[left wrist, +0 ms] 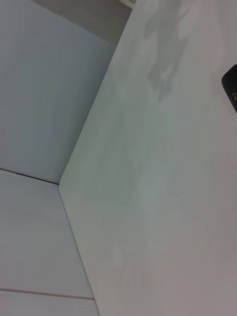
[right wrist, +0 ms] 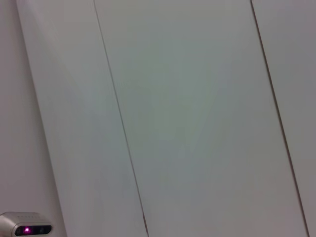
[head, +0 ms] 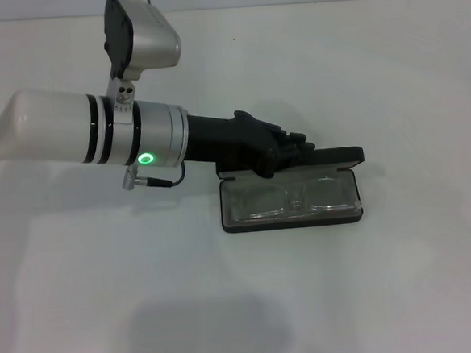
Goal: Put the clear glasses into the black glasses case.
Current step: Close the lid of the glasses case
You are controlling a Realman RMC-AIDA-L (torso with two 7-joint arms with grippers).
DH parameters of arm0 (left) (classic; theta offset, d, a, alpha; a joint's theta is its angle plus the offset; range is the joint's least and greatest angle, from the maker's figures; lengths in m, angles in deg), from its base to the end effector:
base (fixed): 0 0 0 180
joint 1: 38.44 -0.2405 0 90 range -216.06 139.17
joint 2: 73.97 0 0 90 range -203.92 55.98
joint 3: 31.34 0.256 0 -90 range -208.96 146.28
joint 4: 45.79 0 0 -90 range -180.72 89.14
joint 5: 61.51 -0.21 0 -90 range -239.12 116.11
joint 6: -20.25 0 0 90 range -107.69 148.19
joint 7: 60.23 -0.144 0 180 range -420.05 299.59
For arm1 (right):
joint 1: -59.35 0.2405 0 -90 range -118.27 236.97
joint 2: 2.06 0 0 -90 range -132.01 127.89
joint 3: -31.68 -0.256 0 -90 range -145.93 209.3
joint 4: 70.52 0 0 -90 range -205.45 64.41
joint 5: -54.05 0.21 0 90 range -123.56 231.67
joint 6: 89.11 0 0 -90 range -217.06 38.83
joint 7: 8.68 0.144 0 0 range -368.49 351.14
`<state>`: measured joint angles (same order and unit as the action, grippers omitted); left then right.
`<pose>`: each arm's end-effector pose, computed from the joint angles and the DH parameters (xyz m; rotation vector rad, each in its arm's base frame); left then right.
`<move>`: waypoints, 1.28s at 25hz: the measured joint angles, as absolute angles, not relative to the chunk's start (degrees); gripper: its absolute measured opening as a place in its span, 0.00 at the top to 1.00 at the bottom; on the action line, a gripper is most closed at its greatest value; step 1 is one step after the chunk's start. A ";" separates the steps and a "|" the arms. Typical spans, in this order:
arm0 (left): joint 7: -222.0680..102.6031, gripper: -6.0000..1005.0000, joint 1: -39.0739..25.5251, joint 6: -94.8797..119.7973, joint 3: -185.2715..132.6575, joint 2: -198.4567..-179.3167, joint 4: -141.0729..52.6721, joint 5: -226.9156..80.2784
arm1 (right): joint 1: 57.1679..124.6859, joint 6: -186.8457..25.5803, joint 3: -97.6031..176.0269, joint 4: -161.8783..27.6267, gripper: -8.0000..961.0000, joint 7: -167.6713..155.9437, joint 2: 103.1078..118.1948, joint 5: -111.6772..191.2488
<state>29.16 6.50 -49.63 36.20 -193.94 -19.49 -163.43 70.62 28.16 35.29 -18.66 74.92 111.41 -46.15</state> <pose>-0.1817 0.3702 -0.0859 -2.9191 -0.6702 -0.5042 0.3362 0.2016 0.1796 -2.0898 0.5416 1.0478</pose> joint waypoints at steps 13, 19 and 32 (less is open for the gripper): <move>27.63 0.83 5.96 -51.27 39.68 -193.96 -19.52 -162.06 | 70.98 28.57 35.28 -19.02 0.87 74.89 111.67 -45.77; 25.62 0.83 5.19 -52.75 39.89 -194.11 -19.96 -161.32 | 71.16 28.69 35.28 -19.99 0.87 74.83 111.51 -45.81; 23.02 0.83 2.79 -54.11 41.68 -194.30 -20.07 -160.72 | 72.15 28.76 35.29 -20.16 0.88 74.81 111.49 -45.78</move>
<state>23.02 2.79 -54.11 41.68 -194.30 -20.07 -160.72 72.15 28.76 35.29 -20.16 74.81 111.49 -45.78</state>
